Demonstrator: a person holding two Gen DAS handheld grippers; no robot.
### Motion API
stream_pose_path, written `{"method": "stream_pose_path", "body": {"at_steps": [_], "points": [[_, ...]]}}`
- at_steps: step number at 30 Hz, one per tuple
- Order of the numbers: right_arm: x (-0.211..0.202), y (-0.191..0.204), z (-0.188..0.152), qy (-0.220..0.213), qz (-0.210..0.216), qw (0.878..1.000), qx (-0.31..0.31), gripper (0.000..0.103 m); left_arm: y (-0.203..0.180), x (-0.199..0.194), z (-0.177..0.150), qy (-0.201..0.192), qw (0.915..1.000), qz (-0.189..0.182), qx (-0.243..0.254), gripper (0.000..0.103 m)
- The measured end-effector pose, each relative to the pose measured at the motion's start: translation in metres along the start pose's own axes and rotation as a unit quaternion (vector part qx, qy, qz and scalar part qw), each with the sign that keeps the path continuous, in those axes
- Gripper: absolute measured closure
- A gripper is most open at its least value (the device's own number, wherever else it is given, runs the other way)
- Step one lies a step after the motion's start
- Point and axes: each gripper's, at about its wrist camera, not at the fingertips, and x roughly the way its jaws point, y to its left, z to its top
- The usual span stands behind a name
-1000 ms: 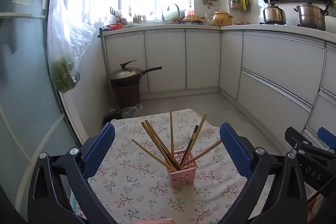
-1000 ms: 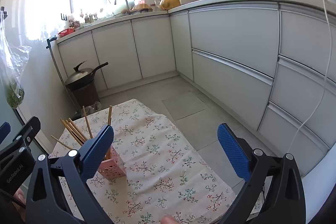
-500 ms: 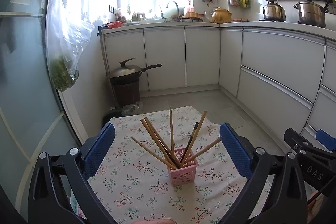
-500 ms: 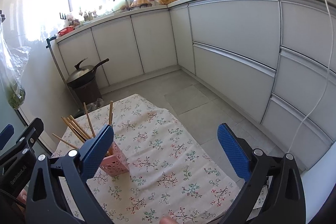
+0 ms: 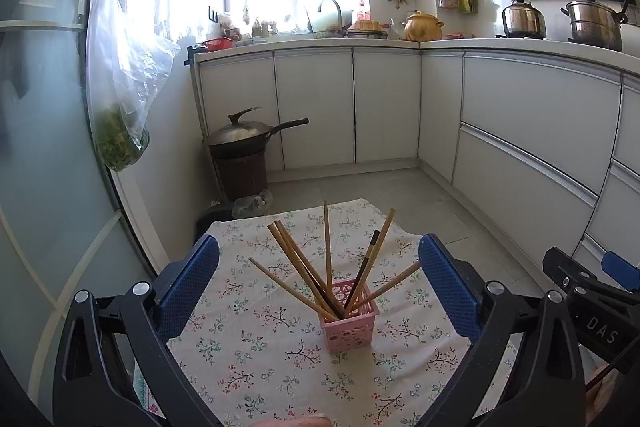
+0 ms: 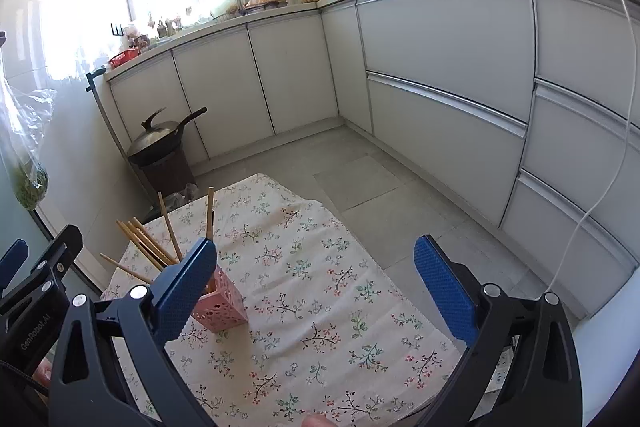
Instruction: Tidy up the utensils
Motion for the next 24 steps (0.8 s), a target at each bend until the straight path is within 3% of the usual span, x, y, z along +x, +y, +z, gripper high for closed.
{"method": "stream_pose_path", "body": {"at_steps": [24], "points": [[0.0030,0.0014,-0.0024,0.008,0.002,1.000,0.002,0.007,0.0014,0.0025,-0.0011,0.003,1.0000,0.001,0.001,0.007]]}}
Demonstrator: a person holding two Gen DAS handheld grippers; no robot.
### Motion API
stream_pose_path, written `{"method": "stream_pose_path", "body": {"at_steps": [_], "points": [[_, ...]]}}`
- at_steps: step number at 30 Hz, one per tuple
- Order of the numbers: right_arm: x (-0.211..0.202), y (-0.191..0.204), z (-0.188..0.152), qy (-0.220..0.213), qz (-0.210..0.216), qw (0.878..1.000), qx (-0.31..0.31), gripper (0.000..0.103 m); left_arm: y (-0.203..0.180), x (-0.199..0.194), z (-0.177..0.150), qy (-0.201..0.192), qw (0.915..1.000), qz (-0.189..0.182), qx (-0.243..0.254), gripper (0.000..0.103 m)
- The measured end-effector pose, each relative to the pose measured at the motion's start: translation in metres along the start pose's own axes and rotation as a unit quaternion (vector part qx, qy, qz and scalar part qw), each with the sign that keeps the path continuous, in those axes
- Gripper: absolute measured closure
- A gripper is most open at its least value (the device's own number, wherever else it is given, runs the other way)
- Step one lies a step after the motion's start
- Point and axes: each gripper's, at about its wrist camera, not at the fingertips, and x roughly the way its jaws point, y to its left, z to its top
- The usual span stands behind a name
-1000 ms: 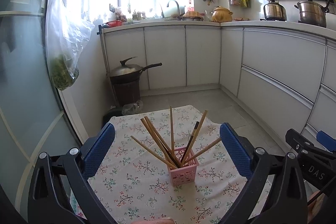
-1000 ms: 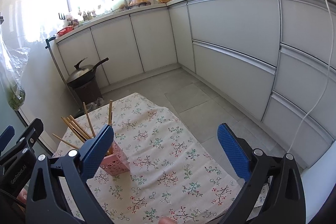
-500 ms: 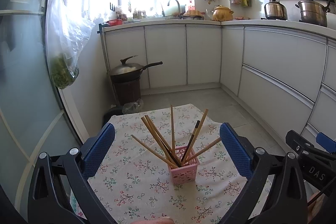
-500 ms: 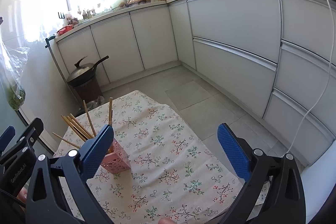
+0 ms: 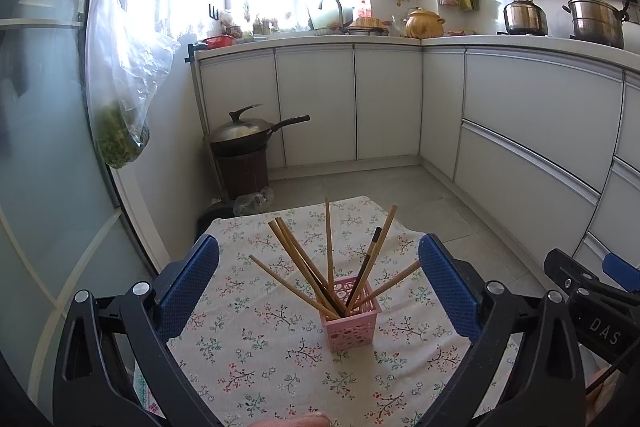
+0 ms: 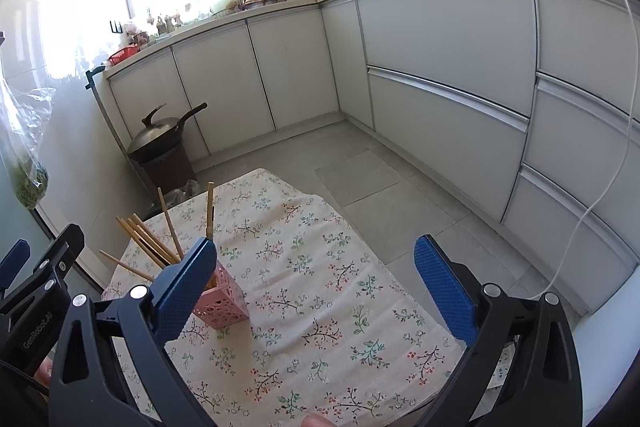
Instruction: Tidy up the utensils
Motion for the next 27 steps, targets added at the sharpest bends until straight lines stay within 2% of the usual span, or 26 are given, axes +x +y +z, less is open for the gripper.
{"method": "stream_pose_path", "body": {"at_steps": [27], "points": [[0.0052,-0.0020,-0.0035,0.012,0.001,1.000,0.002,0.007,0.0016,0.0067,-0.0049,0.009,1.0000,0.003,0.002,0.007]]}}
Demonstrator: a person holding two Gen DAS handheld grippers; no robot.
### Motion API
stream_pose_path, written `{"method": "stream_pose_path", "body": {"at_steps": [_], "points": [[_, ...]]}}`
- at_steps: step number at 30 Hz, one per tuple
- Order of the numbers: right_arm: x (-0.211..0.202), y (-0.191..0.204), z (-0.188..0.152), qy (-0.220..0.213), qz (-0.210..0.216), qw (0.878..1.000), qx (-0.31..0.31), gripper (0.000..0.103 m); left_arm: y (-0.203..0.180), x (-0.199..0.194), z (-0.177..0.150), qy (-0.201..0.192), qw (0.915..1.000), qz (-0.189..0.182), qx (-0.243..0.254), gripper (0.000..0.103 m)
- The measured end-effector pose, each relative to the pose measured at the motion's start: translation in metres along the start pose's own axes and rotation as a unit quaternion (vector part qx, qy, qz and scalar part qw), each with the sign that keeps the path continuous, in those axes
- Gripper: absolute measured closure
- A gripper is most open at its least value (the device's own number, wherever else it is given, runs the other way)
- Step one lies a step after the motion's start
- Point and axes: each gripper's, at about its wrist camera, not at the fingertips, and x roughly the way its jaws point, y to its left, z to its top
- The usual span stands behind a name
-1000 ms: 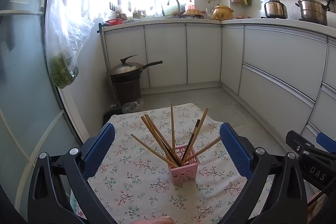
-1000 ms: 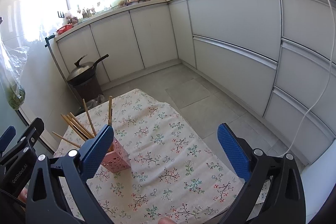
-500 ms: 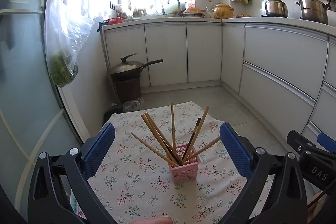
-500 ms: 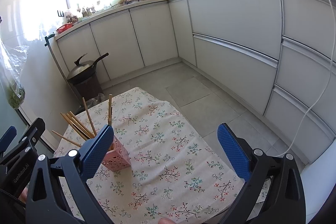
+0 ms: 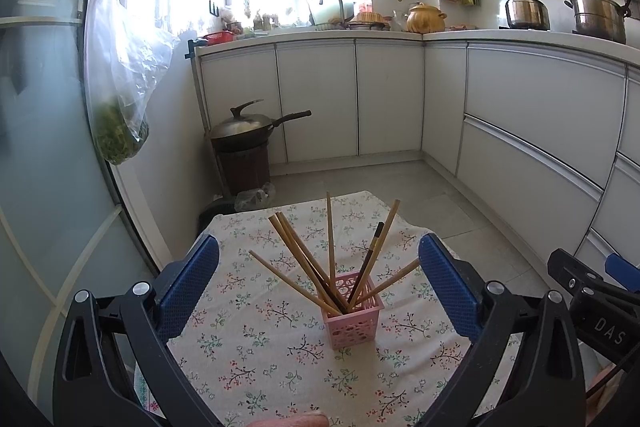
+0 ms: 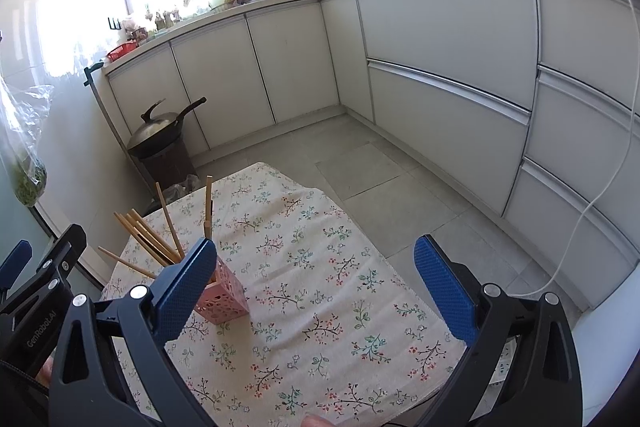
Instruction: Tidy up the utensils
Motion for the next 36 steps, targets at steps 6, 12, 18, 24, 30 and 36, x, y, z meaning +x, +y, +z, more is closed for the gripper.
{"method": "stream_pose_path", "body": {"at_steps": [6,12,18,24,30,36], "points": [[0.0002,0.0000,0.0012,0.002,0.000,1.000,0.000,0.007,0.0008,-0.0001,-0.0004,0.000,1.0000,0.000,0.000,0.007],[0.0001,0.0000,0.0007,0.002,0.000,1.000,0.001,0.007,-0.0003,0.0003,-0.0001,0.000,1.0000,0.000,0.001,0.007],[0.0005,-0.0006,0.0007,0.003,0.000,1.000,0.001,0.007,0.0013,0.0010,-0.0016,0.001,1.0000,0.002,0.000,0.007],[0.0011,-0.0016,0.0003,0.003,-0.001,1.000,0.000,0.007,0.0027,0.0022,-0.0020,0.002,1.0000,0.003,0.001,0.007],[0.0011,-0.0025,0.0004,0.004,-0.001,1.000,0.000,0.007,0.0039,0.0031,-0.0021,0.002,1.0000,0.002,0.001,0.007],[0.0014,-0.0016,0.0012,0.006,-0.001,1.000,0.000,0.007,0.0034,0.0032,-0.0022,0.001,1.0000,0.003,0.005,0.007]]}}
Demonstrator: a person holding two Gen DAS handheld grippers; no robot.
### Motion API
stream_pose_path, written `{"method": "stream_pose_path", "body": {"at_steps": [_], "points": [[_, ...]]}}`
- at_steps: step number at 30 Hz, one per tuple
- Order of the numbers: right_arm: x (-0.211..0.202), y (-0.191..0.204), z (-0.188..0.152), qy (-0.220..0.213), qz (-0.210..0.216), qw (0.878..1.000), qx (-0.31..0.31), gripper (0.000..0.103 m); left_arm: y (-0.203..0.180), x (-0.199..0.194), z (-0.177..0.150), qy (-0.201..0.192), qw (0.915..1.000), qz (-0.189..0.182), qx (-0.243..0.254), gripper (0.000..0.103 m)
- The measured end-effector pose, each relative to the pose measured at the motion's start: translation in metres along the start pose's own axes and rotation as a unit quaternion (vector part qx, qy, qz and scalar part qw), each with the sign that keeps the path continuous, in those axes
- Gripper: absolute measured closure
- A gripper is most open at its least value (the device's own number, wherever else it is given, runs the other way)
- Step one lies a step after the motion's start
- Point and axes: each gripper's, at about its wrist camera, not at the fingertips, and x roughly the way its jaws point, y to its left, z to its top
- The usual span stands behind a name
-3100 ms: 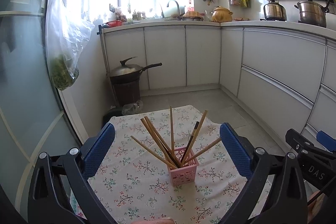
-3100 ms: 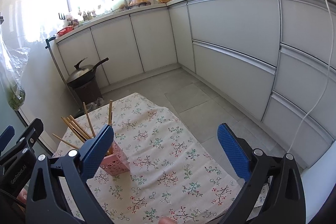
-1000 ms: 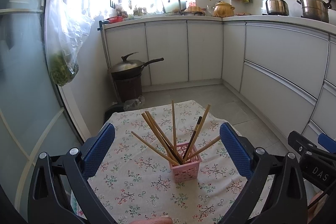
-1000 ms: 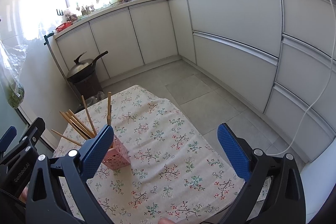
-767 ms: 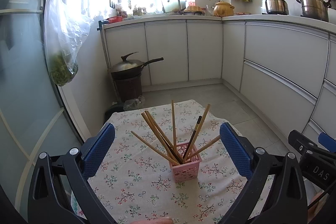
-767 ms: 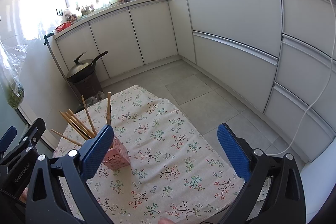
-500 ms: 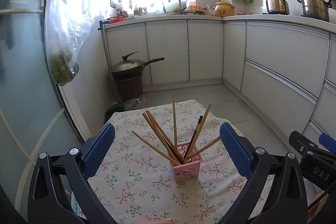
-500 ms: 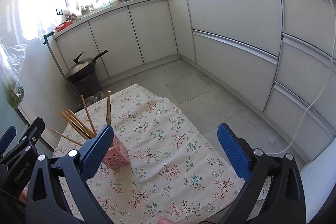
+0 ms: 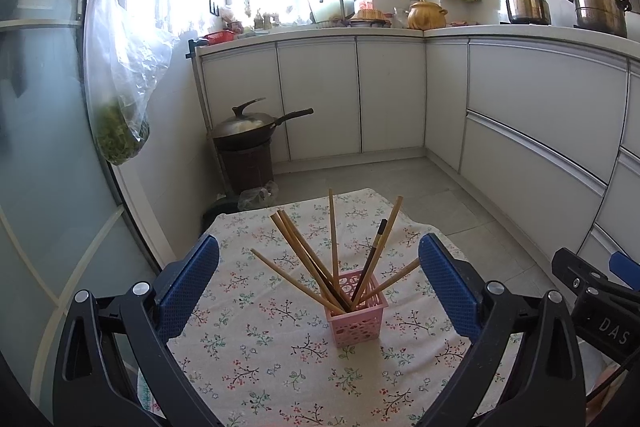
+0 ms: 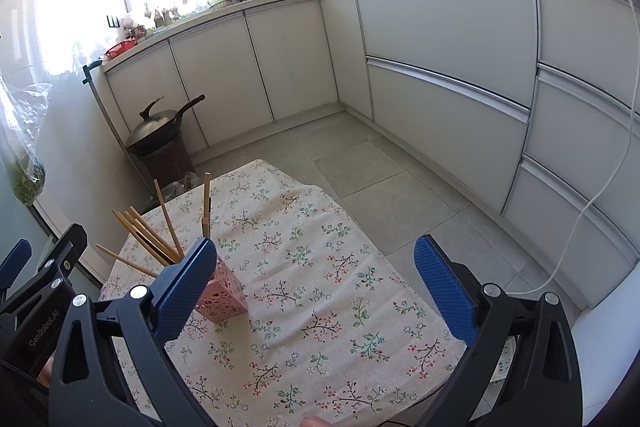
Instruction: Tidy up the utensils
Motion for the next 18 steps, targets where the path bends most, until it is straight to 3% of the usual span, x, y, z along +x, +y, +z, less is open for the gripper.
{"method": "stream_pose_path", "body": {"at_steps": [10,18], "points": [[0.0035,-0.0012,-0.0015,0.008,-0.001,1.000,0.006,0.007,0.0082,0.0012,-0.0051,-0.004,0.9997,-0.025,-0.003,0.011],[0.0051,-0.0017,-0.0005,0.007,-0.002,1.000,0.006,0.007,0.0039,0.0029,-0.0024,0.011,0.9996,-0.025,-0.008,0.007]]}}
